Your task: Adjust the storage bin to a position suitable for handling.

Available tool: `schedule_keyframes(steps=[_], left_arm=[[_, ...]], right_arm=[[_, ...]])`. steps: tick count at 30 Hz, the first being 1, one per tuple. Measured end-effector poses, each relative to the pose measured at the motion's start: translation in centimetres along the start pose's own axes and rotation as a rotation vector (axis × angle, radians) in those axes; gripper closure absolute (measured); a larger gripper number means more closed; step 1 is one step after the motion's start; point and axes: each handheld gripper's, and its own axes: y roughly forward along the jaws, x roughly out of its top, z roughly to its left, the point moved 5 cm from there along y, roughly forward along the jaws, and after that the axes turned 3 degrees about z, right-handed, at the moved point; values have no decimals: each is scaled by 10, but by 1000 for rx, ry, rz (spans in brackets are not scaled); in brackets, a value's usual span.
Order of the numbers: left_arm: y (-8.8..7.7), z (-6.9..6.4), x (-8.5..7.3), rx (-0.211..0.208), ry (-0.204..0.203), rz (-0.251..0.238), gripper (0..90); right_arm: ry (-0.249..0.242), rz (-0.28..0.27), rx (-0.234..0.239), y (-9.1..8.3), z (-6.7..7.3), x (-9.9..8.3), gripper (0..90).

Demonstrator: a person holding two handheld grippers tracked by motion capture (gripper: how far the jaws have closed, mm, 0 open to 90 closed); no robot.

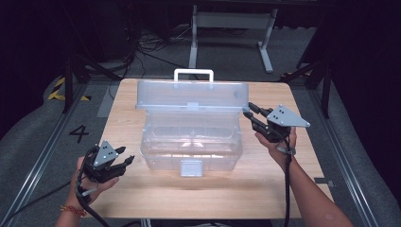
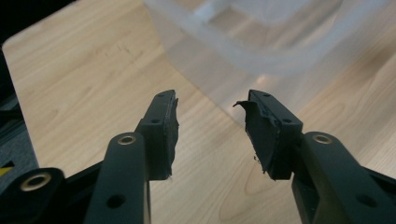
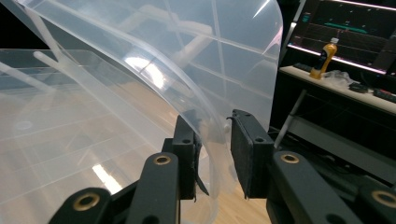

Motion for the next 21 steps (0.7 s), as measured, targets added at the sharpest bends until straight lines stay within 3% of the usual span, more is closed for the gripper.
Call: schedule_keyframes(steps=[4,8,17,19,20,21], left_arm=[[9,-3,-11,-12,14,52,513],[13,-5,-19,-42,15,55,498],[25,6,-48,-85,-101,45,467],[26,8,-51,-84,-109,51,452],[29,10,-58,-85,-145,56,439],[30,10,-61,-85,-154,58,434]], right_arm=[[4,-1,-26,3,-2,4,739],[11,-5,-43,6,-5,8,750],[13,-12,-86,13,-9,14,775],[15,-15,-96,15,-11,16,781],[17,-14,-98,16,-12,17,783],[19,-14,-102,17,-12,17,784]])
